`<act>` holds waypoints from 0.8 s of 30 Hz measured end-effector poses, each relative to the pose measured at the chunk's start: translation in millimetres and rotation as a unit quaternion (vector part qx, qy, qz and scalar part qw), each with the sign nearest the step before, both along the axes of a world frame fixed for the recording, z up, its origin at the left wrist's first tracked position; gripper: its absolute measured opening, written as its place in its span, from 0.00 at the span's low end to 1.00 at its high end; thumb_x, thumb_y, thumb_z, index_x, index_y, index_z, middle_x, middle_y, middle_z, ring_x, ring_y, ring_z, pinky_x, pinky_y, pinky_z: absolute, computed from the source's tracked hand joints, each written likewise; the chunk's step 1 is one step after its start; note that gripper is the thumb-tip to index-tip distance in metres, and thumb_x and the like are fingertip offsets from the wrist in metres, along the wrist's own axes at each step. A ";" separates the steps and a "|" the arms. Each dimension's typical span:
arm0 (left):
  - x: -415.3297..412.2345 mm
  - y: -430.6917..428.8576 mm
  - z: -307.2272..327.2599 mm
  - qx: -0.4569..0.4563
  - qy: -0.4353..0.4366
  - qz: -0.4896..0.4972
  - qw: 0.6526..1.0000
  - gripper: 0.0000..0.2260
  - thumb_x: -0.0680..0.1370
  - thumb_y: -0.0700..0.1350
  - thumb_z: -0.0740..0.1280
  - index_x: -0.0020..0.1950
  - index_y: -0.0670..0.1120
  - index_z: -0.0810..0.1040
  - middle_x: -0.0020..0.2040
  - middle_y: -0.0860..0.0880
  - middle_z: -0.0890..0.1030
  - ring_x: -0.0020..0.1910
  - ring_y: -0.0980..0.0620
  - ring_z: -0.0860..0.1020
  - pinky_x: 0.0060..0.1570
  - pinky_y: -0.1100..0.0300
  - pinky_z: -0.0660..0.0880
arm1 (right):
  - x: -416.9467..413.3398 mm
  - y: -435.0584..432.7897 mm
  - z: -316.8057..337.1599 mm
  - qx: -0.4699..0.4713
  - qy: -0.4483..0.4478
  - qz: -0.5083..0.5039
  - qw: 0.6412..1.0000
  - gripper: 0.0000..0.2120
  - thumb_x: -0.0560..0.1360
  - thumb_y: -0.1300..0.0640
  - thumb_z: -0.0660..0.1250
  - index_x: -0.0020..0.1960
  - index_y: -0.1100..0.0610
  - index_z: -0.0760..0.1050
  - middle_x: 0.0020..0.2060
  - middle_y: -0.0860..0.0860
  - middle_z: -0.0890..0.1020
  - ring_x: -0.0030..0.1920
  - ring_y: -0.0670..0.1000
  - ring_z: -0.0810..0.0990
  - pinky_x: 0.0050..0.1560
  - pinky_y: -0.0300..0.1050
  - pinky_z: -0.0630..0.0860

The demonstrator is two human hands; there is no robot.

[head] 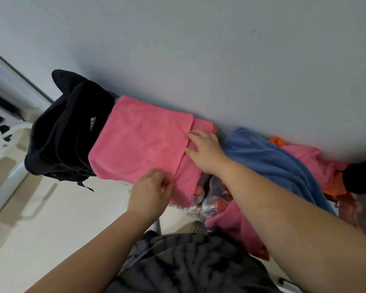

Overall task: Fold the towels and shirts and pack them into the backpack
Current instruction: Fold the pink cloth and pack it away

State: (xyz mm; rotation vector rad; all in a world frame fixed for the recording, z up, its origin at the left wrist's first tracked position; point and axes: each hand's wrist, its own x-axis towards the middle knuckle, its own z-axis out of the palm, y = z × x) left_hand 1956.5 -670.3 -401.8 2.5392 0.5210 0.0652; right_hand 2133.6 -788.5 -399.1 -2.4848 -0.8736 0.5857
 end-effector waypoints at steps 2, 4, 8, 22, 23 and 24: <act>-1.2 -2.1 -0.6 -0.004 -0.002 0.017 1.000 0.03 0.73 0.44 0.74 0.44 0.50 0.81 0.40 0.59 0.72 0.37 0.56 0.71 0.35 0.69 0.62 | -1.0 -0.8 -1.7 -0.003 0.002 -0.001 1.000 0.26 0.80 0.51 0.64 0.76 0.55 0.67 0.75 0.53 0.67 0.73 0.58 0.64 0.73 0.43 0.53; 0.7 -2.8 0.7 -0.025 0.000 0.042 0.999 0.04 0.73 0.42 0.74 0.43 0.50 0.81 0.39 0.59 0.74 0.37 0.56 0.73 0.36 0.70 0.63 | -0.9 -1.2 -2.0 -0.007 0.004 0.002 1.000 0.26 0.80 0.51 0.63 0.77 0.55 0.66 0.75 0.52 0.66 0.73 0.59 0.62 0.73 0.43 0.52; 5.1 0.0 4.9 -0.115 0.011 0.121 0.986 0.06 0.72 0.43 0.76 0.38 0.50 0.81 0.36 0.55 0.80 0.35 0.56 0.76 0.35 0.66 0.68 | -2.2 -2.4 -1.2 -0.005 -0.006 0.009 1.000 0.27 0.81 0.51 0.63 0.78 0.56 0.64 0.76 0.53 0.65 0.73 0.59 0.62 0.74 0.43 0.52; 17.0 19.9 27.3 -0.289 0.086 0.159 0.940 0.08 0.70 0.41 0.79 0.35 0.40 0.83 0.27 0.47 0.77 0.22 0.56 0.67 0.23 0.66 0.63 | -3.1 -0.3 1.9 -0.038 -0.003 0.029 0.999 0.33 0.80 0.47 0.63 0.81 0.56 0.57 0.78 0.52 0.60 0.76 0.60 0.57 0.77 0.49 0.52; 17.8 22.0 27.6 -0.290 0.091 0.157 0.940 0.09 0.69 0.41 0.80 0.34 0.40 0.83 0.28 0.47 0.76 0.23 0.56 0.67 0.24 0.65 0.63 | -3.1 -0.5 1.5 -0.042 -0.006 0.032 0.999 0.35 0.79 0.46 0.64 0.81 0.55 0.57 0.78 0.52 0.59 0.76 0.60 0.57 0.77 0.50 0.52; 18.6 23.5 27.8 -0.292 0.095 0.156 0.939 0.09 0.69 0.41 0.80 0.34 0.39 0.83 0.28 0.48 0.76 0.23 0.57 0.67 0.24 0.65 0.63 | -3.8 -0.8 1.3 -0.046 -0.008 0.035 0.998 0.37 0.78 0.45 0.66 0.81 0.55 0.56 0.78 0.52 0.59 0.76 0.59 0.57 0.77 0.50 0.53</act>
